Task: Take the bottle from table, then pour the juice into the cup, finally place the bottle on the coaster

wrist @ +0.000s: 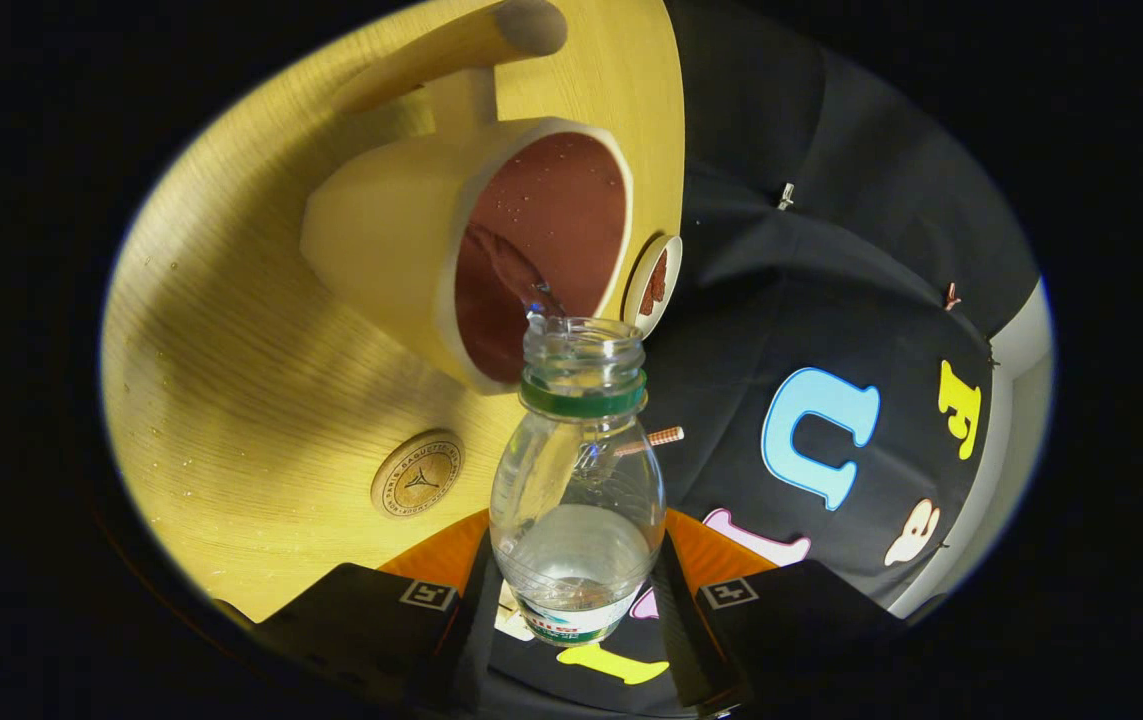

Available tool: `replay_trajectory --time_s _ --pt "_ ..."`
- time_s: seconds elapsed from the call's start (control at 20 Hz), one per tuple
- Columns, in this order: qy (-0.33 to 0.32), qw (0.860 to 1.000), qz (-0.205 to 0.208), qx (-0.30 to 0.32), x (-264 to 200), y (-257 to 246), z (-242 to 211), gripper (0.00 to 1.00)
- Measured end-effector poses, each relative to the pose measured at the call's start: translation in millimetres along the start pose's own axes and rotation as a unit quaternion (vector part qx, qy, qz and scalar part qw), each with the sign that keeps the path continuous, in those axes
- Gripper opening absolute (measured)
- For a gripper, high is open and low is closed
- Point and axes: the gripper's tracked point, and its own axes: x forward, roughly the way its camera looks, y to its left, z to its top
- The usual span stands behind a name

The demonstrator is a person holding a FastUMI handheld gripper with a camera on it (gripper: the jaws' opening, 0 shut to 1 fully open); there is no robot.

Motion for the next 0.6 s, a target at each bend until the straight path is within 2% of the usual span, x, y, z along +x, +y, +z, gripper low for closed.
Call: replay_trajectory --time_s 0.6 --pt "-0.022 0.999 -0.009 -0.048 2 -13 9 0.73"
